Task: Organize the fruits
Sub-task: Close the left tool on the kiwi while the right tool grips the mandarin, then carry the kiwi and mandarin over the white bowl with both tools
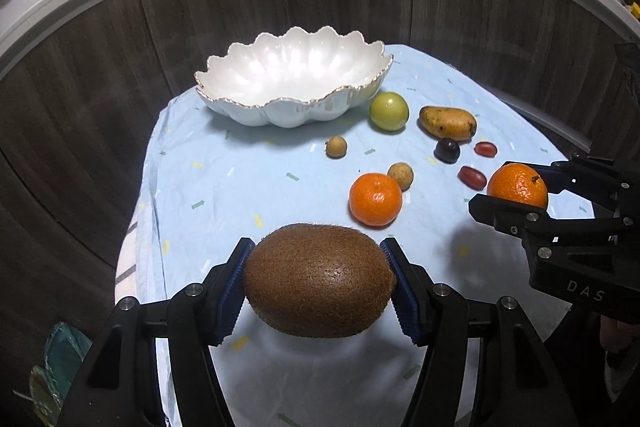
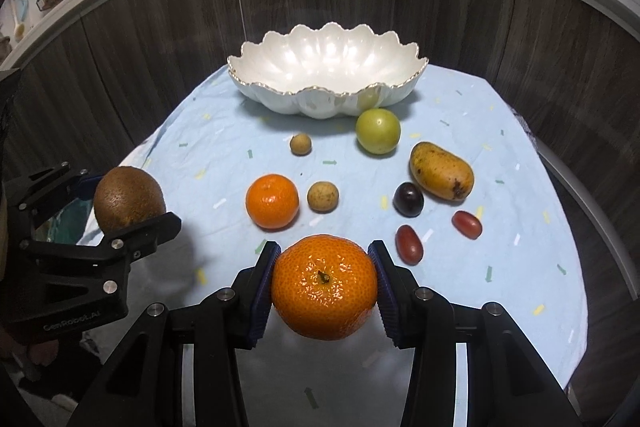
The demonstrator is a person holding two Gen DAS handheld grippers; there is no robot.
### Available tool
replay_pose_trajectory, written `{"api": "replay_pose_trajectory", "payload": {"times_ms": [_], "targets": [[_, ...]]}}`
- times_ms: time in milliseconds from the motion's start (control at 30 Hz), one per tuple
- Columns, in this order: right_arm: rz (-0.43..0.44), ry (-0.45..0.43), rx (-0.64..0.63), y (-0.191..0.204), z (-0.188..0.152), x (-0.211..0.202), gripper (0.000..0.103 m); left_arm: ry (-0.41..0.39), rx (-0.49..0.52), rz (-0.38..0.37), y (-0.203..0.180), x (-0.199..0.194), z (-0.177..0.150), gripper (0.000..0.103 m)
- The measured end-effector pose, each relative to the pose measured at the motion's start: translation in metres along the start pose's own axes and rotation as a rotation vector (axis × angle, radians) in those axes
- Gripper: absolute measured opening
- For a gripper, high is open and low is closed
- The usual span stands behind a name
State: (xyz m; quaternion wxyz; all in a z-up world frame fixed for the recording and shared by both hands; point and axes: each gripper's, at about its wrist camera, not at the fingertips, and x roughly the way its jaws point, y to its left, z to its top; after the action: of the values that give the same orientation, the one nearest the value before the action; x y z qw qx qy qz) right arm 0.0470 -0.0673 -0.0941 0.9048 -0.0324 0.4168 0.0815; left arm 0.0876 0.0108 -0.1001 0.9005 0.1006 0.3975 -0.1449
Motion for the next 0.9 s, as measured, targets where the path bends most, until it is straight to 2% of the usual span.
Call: {"api": "replay_pose_trajectory", "payload": {"times_ms": [433,900], "targets": [[-0.002,-0.046,0.022,-0.013,0.019,-0.011,0.046,-0.047,-0.028,0.030,-0.001,-0.015,0.030,0.063],[0.005,-0.107,0.053,-0.034,0.077,-0.004,0.046,-0.087,-0.098,0.063,0.015,-0.006,0.079,0.063]]}}
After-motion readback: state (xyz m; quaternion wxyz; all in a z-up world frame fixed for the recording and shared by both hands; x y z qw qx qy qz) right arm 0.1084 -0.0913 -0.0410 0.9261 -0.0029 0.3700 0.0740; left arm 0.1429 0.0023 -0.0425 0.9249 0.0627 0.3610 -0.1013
